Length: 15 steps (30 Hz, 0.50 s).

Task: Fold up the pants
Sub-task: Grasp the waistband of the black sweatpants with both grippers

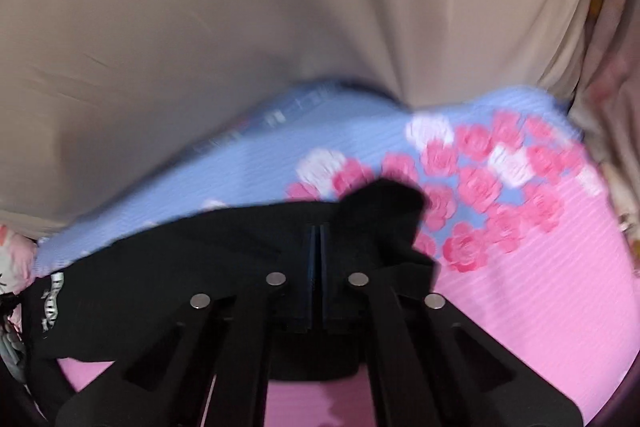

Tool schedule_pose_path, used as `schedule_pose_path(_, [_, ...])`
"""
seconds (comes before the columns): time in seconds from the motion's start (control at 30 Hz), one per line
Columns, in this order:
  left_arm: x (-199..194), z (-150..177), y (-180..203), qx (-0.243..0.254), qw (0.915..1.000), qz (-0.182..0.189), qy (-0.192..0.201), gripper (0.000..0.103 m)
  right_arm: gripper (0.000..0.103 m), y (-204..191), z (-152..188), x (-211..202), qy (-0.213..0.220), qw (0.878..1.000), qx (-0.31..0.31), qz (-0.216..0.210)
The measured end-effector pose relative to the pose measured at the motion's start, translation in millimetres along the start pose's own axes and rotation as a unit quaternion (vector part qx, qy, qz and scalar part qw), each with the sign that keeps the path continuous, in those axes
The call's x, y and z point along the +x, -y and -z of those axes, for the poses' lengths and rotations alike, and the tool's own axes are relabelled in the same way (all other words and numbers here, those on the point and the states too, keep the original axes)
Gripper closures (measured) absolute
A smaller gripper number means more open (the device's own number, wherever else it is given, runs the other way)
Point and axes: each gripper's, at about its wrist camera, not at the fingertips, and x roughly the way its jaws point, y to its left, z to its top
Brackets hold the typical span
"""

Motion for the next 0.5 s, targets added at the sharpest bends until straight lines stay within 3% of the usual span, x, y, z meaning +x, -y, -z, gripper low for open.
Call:
schedule_pose_path(0.17, [-109.8,21.6,-22.7,0.019,0.9949,0.075,0.065,0.1,0.103,1.8,6.6,-98.9,0.068,0.997,-0.014,-0.035])
schedule_pose_path(0.33, [-203.5,76.1,-49.4,0.055,0.9858,0.115,0.11,0.103,0.103,22.1,54.7,-202.1,0.103,0.993,-0.039,-0.047])
schedule_pose_path(0.43, [-234.6,122.7,-79.6,0.062,0.9852,0.102,0.123,0.103,0.103,45.6,90.7,-232.7,0.097,0.994,-0.039,-0.042])
schedule_pose_path(0.5, [-235.6,152.7,-101.4,0.06,0.9883,0.096,0.102,0.103,0.103,58.0,117.5,-239.4,0.072,0.996,-0.043,-0.027])
